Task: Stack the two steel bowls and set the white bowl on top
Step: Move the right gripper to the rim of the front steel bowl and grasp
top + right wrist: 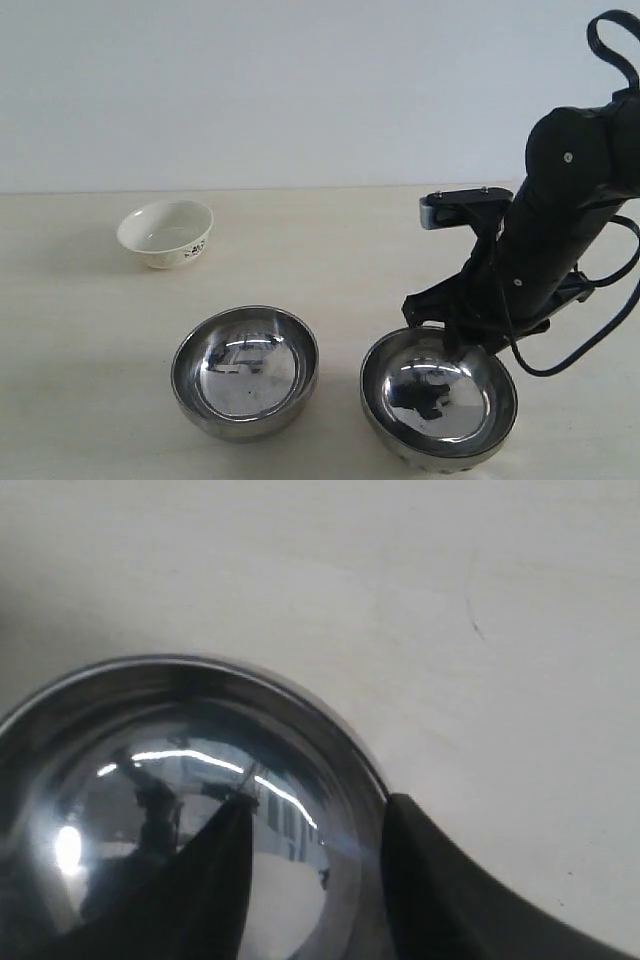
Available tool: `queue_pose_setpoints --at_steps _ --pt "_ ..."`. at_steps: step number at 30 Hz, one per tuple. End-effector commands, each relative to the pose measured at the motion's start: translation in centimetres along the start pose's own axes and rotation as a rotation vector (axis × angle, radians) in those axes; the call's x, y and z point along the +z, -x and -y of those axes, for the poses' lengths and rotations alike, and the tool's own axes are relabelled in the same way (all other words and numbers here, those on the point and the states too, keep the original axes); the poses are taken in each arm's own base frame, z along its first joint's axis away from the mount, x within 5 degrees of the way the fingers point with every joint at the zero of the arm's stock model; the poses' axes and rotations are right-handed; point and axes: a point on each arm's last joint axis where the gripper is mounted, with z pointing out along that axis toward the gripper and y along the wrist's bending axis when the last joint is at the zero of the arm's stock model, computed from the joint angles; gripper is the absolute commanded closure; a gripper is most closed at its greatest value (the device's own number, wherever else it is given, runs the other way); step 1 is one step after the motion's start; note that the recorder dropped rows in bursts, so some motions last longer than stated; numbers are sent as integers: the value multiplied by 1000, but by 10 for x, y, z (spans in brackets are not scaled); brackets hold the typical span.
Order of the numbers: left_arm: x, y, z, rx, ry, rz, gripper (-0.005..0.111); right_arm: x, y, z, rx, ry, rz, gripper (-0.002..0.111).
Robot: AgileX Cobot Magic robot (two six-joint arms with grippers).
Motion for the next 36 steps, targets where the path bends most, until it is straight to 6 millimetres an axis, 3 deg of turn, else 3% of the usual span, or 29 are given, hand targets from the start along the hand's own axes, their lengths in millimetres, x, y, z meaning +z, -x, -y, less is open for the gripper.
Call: queue_pose_setpoints --at_steps 1,16,21,26,36 --pt "0 -1 0 -10 5 -1 66 -2 -5 4 -11 -25 -10 72" --pt "0 -1 0 -10 5 -1 66 1 -8 10 -6 -88 -15 72" --pt "0 -1 0 -10 5 -1 66 9 -12 11 -1 -87 -12 72" --pt "0 -1 0 -8 5 -1 66 34 -19 14 42 -84 -9 72" --pt "0 -1 0 -8 5 -1 66 35 -21 14 78 -85 -12 72"
